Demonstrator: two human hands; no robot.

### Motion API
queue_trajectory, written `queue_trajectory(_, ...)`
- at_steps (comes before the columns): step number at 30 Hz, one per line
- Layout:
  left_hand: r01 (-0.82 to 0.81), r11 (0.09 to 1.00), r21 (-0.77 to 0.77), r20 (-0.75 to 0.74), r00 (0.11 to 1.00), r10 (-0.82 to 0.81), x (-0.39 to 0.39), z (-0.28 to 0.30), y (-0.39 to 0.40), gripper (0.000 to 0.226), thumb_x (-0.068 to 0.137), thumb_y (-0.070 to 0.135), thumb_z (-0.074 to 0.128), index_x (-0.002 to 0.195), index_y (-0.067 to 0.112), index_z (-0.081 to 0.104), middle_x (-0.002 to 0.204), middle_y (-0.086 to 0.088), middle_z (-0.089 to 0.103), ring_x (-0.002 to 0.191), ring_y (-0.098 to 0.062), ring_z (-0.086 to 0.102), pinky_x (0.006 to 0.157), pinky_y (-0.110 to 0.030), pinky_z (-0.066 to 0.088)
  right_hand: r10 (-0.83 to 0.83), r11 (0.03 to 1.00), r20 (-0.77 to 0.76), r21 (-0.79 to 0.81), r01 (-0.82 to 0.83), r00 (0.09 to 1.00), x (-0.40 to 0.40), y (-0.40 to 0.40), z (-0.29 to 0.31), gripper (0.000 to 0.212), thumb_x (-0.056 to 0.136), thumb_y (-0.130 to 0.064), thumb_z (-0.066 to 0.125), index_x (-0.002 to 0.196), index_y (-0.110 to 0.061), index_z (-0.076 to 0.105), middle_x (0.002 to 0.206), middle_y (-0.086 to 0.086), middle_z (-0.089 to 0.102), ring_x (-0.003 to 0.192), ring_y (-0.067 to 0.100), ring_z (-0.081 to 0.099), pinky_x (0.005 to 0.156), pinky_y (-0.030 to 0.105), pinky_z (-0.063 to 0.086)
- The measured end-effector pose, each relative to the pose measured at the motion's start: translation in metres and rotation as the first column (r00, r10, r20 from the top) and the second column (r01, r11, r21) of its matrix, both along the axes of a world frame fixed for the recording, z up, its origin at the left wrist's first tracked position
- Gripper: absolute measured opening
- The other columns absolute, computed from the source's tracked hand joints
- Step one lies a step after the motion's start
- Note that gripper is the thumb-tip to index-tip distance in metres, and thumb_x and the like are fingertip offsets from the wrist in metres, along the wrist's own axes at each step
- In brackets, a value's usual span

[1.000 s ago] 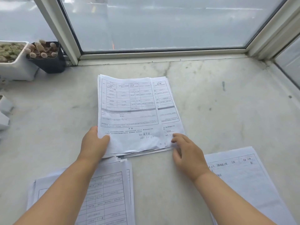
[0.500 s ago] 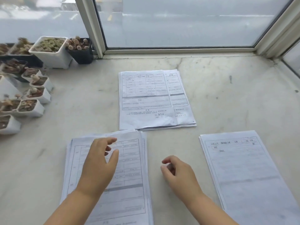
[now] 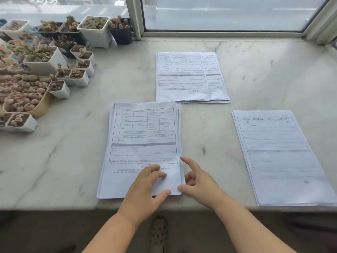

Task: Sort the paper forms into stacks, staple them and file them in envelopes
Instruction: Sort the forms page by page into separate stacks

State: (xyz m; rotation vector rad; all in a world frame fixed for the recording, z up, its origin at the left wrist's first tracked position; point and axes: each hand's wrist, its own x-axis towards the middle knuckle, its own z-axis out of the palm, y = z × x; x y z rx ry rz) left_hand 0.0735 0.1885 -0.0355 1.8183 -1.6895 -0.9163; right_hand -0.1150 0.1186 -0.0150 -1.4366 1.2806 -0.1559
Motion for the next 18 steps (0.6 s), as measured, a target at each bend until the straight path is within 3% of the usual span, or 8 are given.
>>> queue_trajectory(6, 0.029, 0.999, 0.020, -0.015, 0.999, -0.029, 0.008, -0.006, 0.002, 0.045, 0.077, 0.039, 0.077, 0.120, 0.035, 0.062, 0.131, 0.038, 0.031, 0.129, 0.021, 0.023, 0.103, 0.002, 0.014, -0.043, 0.998, 0.047, -0.047, 0.045, 0.998, 0.004, 0.004, -0.008, 0.074, 0.081, -0.010, 0.068, 0.132, -0.052, 0.036, 0.081, -0.002, 0.059, 0.063, 0.009, 0.057, 0.065, 0.021, 0.049)
queue_trajectory(9, -0.009, 1.000, 0.027, -0.123, 0.992, 0.012, 0.013, -0.006, 0.001, 0.036, 0.077, 0.030, 0.080, 0.108, 0.041, 0.065, 0.130, 0.034, 0.041, 0.128, 0.020, 0.032, 0.104, -0.001, 0.021, -0.115, 0.991, 0.053, -0.068, 0.119, 0.992, 0.009, 0.005, -0.015, 0.067, 0.079, -0.019, 0.073, 0.127, -0.049, 0.038, 0.071, -0.003, 0.056, 0.059, 0.008, 0.056, 0.064, 0.025, 0.047)
queue_trajectory(11, -0.020, 0.999, 0.032, -0.184, 0.983, 0.026, 0.016, -0.004, 0.000, 0.027, 0.076, 0.037, 0.075, 0.102, 0.040, 0.068, 0.129, 0.030, 0.048, 0.125, 0.019, 0.036, 0.100, 0.001, 0.023, -0.149, 0.985, 0.066, -0.078, 0.154, 0.987, 0.010, 0.005, -0.017, 0.056, 0.077, -0.023, 0.076, 0.114, -0.048, 0.041, 0.069, -0.001, 0.056, 0.058, 0.008, 0.054, 0.063, 0.028, 0.048)
queue_trajectory(13, -0.045, 0.998, 0.039, -0.221, 0.974, 0.052, 0.018, -0.003, -0.001, 0.023, 0.073, 0.043, 0.068, 0.096, 0.038, 0.071, 0.126, 0.028, 0.053, 0.123, 0.017, 0.041, 0.099, 0.001, 0.025, -0.152, 0.985, 0.088, -0.068, 0.159, 0.984, 0.008, 0.005, -0.017, 0.049, 0.077, -0.023, 0.076, 0.105, -0.047, 0.044, 0.074, 0.001, 0.060, 0.058, 0.008, 0.055, 0.064, 0.028, 0.047)
queue_trajectory(15, -0.091, 0.994, 0.055, -0.271, 0.957, 0.103, 0.020, -0.005, -0.002, 0.011, 0.078, 0.031, 0.069, 0.088, 0.034, 0.073, 0.124, 0.023, 0.058, 0.120, 0.014, 0.047, 0.098, 0.000, 0.028, -0.148, 0.987, 0.122, -0.038, 0.153, 0.982, 0.006, 0.008, -0.017, 0.046, 0.079, -0.018, 0.074, 0.101, -0.047, 0.047, 0.080, 0.002, 0.062, 0.060, 0.008, 0.055, 0.065, 0.026, 0.046)
queue_trajectory(18, -0.080, 0.997, 0.017, -0.226, 0.971, 0.081, 0.019, -0.010, 0.000, 0.010, 0.079, 0.024, 0.077, 0.087, 0.029, 0.073, 0.123, 0.021, 0.058, 0.118, 0.016, 0.046, 0.095, 0.001, 0.026, -0.161, 0.986, 0.125, -0.033, 0.166, 0.979, 0.009, 0.010, -0.016, 0.043, 0.080, -0.014, 0.073, 0.100, -0.042, 0.048, 0.083, 0.003, 0.061, 0.059, 0.008, 0.054, 0.063, 0.025, 0.045)
